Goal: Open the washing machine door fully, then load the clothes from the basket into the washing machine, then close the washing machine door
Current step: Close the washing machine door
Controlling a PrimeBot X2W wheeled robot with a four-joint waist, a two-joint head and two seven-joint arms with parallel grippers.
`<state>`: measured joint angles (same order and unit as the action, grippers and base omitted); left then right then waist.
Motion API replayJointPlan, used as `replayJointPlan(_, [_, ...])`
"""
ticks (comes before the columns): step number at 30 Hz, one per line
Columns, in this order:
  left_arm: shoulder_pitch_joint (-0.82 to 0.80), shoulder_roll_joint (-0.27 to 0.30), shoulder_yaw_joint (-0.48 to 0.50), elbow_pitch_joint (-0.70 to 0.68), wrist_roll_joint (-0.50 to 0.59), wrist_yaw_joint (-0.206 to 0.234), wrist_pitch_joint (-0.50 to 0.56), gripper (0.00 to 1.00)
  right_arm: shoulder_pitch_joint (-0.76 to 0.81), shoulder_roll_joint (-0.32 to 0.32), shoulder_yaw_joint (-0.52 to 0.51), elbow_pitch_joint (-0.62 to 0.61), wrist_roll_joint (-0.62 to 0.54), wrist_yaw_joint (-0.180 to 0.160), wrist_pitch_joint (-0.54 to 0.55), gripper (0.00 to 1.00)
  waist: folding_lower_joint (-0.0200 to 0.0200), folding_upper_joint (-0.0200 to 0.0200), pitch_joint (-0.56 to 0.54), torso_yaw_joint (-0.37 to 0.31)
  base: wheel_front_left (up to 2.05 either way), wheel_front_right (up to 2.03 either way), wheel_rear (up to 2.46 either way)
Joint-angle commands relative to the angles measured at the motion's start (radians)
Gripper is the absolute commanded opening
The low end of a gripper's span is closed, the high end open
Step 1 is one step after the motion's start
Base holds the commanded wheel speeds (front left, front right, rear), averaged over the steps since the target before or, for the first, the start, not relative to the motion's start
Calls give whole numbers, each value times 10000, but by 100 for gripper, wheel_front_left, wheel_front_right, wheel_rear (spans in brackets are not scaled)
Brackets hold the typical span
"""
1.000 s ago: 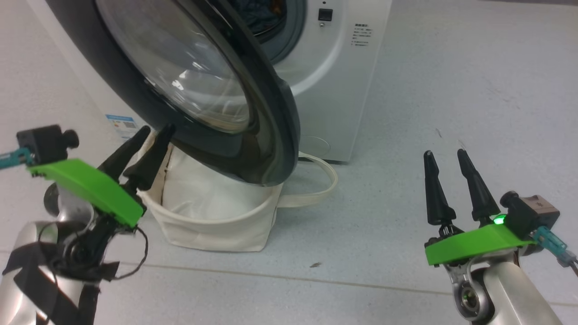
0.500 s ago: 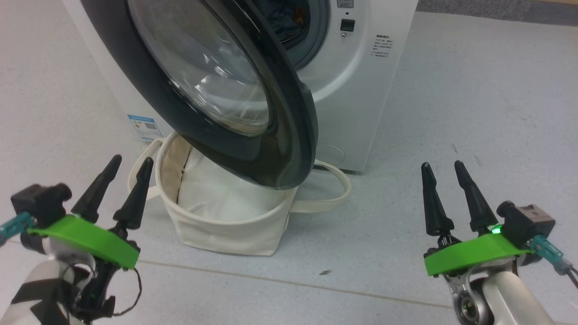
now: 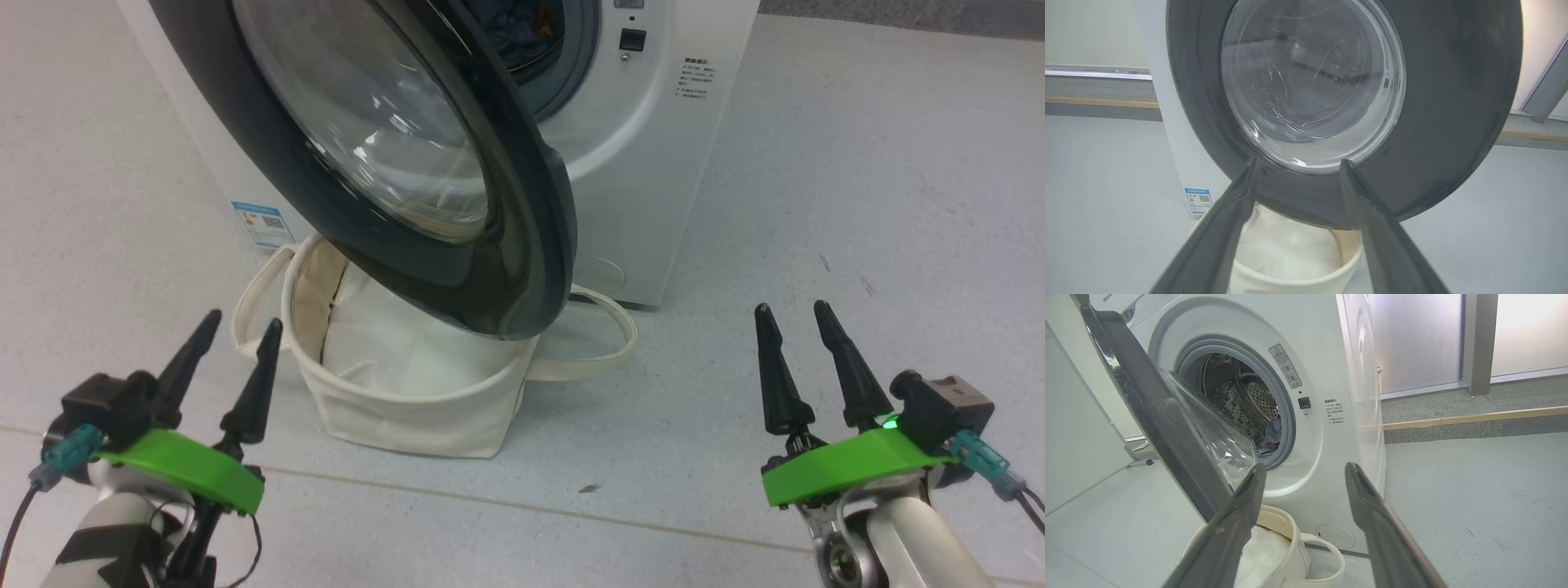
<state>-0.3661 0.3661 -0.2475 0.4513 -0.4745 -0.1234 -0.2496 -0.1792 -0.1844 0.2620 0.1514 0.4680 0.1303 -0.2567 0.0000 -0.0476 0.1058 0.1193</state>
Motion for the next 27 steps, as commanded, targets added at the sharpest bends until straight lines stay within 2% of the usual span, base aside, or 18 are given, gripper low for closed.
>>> replayJointPlan(1, [-195,273,598,-339,121,-1,-116,100,-139,-115,164,-278,18,4,-51,100,0,0,16,-3,0,0,0])
replayJointPlan(13, [47,-138,1327,-567,705,-64,-121,100,-52,-184,221,-275,25,4,-51,100,0,0,-82,-22,0,0,0])
replayJointPlan(23, [255,-265,1242,-642,642,-71,-121,100,61,-256,429,-210,225,4,-51,100,0,0,-311,14,0,0,0])
replayJointPlan(25, [281,-269,1235,-648,619,-71,-121,100,74,-289,492,-206,290,4,-51,2,0,0,-351,37,0,0,0])
replayJointPlan(27, [308,-298,1255,-639,552,-71,-121,100,88,-327,595,-232,342,4,-51,0,0,0,-399,86,0,0,0])
